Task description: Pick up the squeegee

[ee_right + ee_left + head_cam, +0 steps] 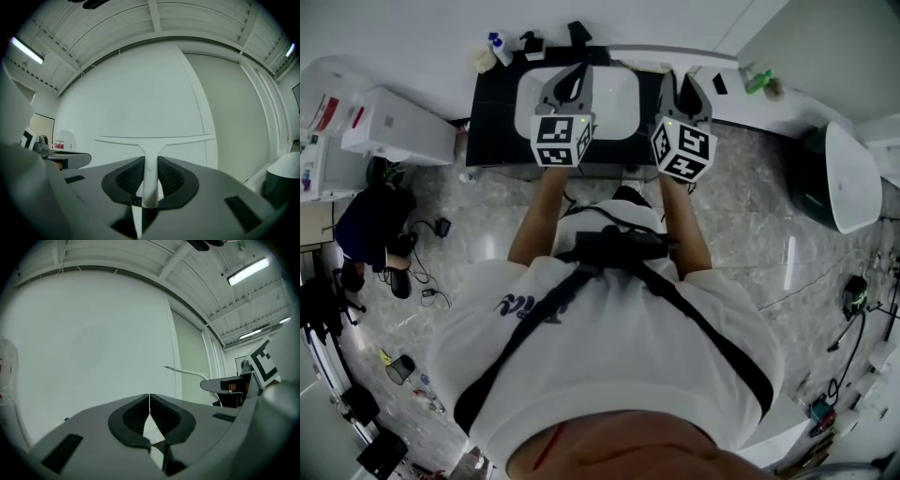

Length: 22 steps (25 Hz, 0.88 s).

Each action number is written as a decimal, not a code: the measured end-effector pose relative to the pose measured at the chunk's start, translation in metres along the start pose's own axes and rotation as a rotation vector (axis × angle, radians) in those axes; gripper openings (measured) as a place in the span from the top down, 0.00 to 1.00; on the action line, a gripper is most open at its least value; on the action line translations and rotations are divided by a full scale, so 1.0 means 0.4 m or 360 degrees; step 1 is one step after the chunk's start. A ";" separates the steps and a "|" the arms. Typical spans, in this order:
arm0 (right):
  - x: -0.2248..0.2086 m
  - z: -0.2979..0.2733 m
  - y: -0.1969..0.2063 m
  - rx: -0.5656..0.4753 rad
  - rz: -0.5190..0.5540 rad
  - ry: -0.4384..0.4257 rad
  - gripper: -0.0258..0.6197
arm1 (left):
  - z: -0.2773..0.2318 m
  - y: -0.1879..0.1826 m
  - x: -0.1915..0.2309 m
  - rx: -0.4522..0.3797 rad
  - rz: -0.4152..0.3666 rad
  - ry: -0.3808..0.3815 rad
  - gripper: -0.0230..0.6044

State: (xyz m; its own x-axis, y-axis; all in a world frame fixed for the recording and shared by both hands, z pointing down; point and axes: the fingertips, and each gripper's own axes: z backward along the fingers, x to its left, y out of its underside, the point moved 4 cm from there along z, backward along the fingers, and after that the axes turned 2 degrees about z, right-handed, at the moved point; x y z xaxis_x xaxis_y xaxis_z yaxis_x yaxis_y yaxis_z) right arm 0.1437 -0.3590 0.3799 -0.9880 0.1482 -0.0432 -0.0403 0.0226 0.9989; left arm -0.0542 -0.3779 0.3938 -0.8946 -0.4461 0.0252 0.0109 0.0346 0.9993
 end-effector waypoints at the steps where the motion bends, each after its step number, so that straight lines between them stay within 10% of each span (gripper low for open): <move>1: -0.002 -0.002 0.005 0.0009 0.0004 0.0003 0.82 | -0.003 0.011 0.001 0.0015 0.0013 -0.0002 0.94; 22: -0.079 -0.093 0.034 0.0040 -0.0037 0.0059 0.82 | -0.093 0.077 0.016 0.0131 0.0159 0.0034 0.94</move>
State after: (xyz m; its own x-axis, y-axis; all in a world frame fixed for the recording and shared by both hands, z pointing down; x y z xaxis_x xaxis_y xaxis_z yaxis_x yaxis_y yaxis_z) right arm 0.1688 -0.4001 0.3956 -0.9917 0.1103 -0.0656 -0.0603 0.0505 0.9969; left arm -0.0429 -0.4128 0.4257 -0.8812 -0.4558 0.1258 0.0618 0.1529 0.9863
